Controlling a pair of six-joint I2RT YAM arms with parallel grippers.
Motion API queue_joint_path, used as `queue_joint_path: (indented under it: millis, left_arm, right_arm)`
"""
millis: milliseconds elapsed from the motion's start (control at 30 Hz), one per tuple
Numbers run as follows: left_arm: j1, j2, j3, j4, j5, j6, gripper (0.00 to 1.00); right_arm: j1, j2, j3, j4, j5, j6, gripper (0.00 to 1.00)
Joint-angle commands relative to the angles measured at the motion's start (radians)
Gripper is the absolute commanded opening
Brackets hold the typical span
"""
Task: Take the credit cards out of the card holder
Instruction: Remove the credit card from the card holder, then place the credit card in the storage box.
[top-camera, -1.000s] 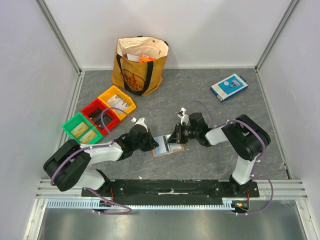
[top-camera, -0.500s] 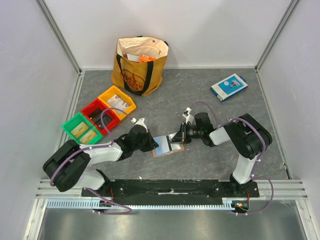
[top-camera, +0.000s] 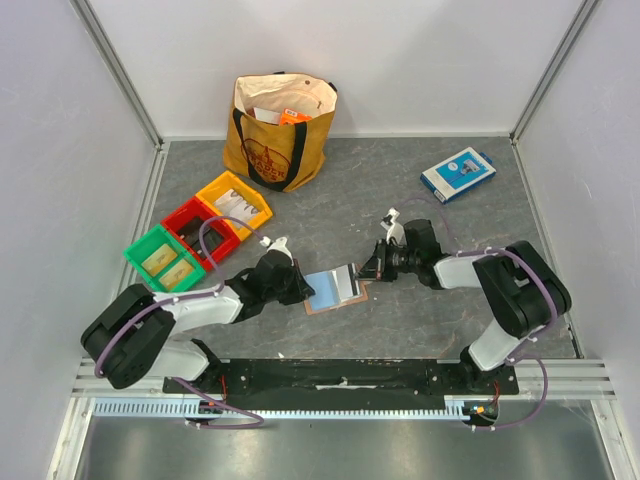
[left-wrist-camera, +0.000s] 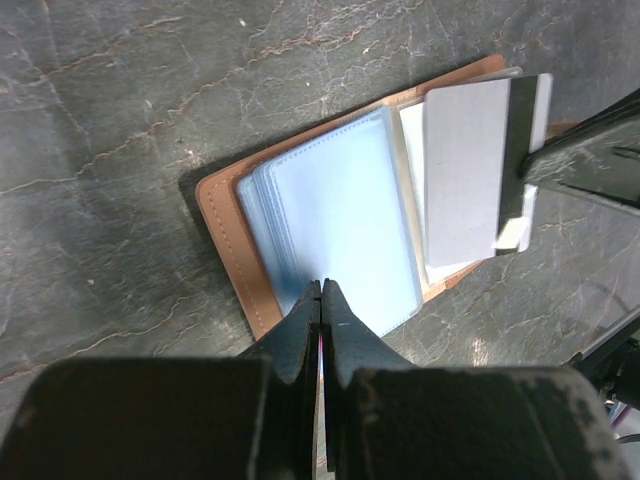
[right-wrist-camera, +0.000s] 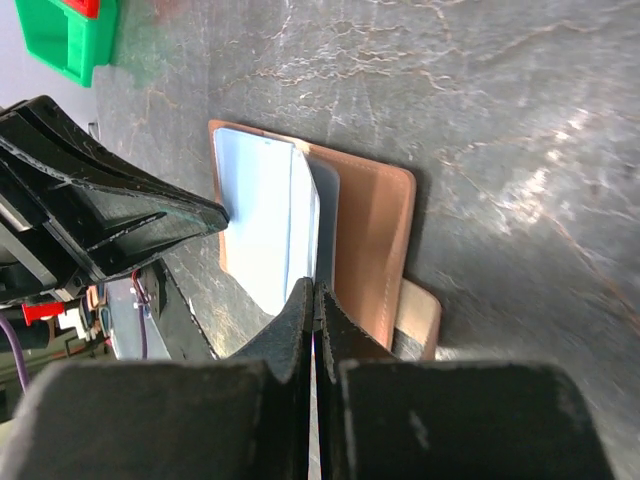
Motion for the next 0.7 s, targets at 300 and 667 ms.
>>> queue_joint_path:
  millis: [300,667]
  left_arm:
    - [-0.055,-0.155,0.096,-0.158,-0.129,0.201,0.4]
    - [-0.333,-0.282,0.173,-0.029,-0.269,0.723,0.93]
  right_arm:
    - [-0.05,-0.279,-0.037,-0.162,0.055,-0.006,0.0]
    - [-0.055,-0.5,-0.06,-0.206,0.062,0.115,0.0]
